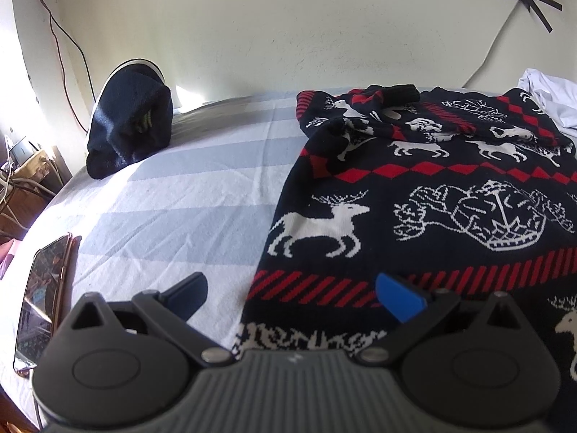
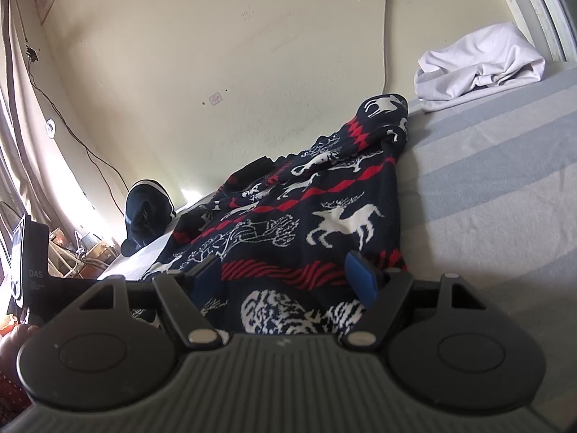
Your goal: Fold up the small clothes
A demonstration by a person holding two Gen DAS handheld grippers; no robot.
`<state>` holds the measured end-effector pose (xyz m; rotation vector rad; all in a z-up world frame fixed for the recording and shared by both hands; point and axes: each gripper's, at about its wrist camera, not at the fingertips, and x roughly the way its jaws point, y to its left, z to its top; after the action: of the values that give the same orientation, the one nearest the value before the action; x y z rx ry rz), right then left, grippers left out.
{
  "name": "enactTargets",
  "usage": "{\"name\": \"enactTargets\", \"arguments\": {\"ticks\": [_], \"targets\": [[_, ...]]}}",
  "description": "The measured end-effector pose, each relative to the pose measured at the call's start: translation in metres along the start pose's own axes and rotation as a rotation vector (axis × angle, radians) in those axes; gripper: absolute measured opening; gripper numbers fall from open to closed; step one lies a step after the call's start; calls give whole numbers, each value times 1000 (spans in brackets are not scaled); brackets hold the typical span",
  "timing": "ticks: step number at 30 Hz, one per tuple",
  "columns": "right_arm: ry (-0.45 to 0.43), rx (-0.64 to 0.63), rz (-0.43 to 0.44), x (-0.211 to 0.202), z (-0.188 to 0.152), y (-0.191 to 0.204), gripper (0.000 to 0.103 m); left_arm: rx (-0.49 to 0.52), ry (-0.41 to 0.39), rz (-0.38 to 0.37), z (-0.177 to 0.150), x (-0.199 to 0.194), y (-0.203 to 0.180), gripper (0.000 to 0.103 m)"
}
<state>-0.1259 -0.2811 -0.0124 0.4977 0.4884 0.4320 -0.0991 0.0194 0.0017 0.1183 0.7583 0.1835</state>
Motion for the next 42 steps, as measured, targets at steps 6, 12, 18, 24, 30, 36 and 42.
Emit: {"name": "enactTargets", "arguments": {"ticks": [6,12,18,24,30,36,42], "targets": [[0,0,0,0,0,0,78,11,-6,3,-1,-1,0,103],[0,-1,0,0,0,0,78,13,-7,3,-1,-1,0,103],[0,0,1,0,0,0,78,22,-10,3,-1,-2,1,103],[0,-1,1,0,0,0,78,25,-11,4,-1,-2,1,103],[0,-1,2,0,0,-1,78,25,-11,4,-1,-2,0,103],[17,0,6,0,2,0,78,32,-13,0,-2,-3,1,103],[54,-66,-51,-9,10,7,63,38,-14,-8,-3,-3,3,103]]}}
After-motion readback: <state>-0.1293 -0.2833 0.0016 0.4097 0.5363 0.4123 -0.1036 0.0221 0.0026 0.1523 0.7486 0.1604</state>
